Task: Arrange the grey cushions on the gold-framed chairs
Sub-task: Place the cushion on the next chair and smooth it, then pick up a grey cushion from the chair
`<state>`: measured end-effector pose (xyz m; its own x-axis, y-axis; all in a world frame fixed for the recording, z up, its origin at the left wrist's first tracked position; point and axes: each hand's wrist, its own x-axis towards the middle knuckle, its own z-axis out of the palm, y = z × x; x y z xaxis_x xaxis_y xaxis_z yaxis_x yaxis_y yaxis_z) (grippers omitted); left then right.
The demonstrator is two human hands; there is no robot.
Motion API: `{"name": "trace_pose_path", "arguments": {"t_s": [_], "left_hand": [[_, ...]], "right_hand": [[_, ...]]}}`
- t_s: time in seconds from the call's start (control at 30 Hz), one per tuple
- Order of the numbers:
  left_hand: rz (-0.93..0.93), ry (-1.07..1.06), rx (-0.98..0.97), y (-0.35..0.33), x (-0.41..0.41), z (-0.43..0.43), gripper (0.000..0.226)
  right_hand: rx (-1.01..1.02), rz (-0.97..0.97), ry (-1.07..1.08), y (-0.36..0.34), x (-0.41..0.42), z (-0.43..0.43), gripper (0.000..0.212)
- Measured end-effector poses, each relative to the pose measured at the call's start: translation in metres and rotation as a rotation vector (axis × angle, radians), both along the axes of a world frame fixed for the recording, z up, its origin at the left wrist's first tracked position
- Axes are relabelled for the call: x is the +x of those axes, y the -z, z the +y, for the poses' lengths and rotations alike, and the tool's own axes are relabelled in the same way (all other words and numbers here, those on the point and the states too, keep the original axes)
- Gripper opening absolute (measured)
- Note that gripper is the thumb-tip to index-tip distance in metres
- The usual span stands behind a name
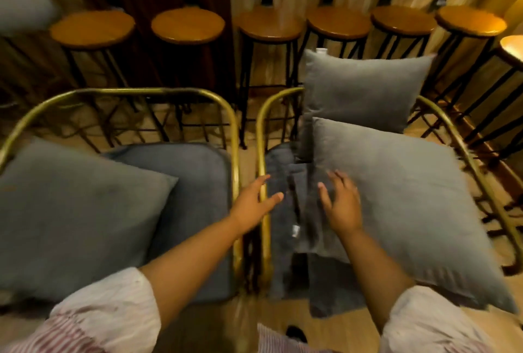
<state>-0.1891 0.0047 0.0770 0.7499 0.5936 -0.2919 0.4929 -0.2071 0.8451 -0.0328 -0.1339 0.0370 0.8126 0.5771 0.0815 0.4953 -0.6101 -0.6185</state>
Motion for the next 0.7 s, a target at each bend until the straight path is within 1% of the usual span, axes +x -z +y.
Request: {"name": "trace_pose_path", "arguments": {"t_s": [0.13, 0.2, 0.33, 0.4, 0.5, 0.57, 0.63, 0.7], "left_hand": [[0.032, -0.076, 0.048, -0.002, -0.129, 0.046, 0.058], [0.057, -0.132, 0.055, 0.002, -0.193, 0.076, 0.058], [0.104, -0.343, 0.067, 0.001, -0.298, 0.135, 0.057], [0.123, -0.446, 0.055, 0.003, -0.342, 0.164, 0.057], [0.138, -0.573, 0.039, 0.012, -0.382, 0.2, 0.06], [0.105, -0.686, -0.005, 0.021, -0.396, 0.224, 0.061], [0.044, -0.864, -0.061, 0.031, -0.406, 0.241, 0.066], [-0.018, -1.063, -0.093, 0.046, -0.413, 0.252, 0.077]], "right_hand": [[0.013, 0.047, -0.215, 0.008, -0.101, 0.076, 0.067], [0.014, 0.113, -0.294, 0.011, -0.154, 0.111, 0.065], [0.015, 0.259, -0.424, 0.023, -0.243, 0.174, 0.053], [0.016, 0.348, -0.43, 0.027, -0.278, 0.204, 0.045], [0.006, 0.547, -0.374, 0.033, -0.311, 0.247, 0.051], [-0.005, 0.651, -0.35, 0.037, -0.322, 0.276, 0.054], [-0.016, 0.708, -0.338, 0.042, -0.325, 0.304, 0.054], [-0.059, 0.713, -0.359, 0.046, -0.323, 0.334, 0.054]]}}
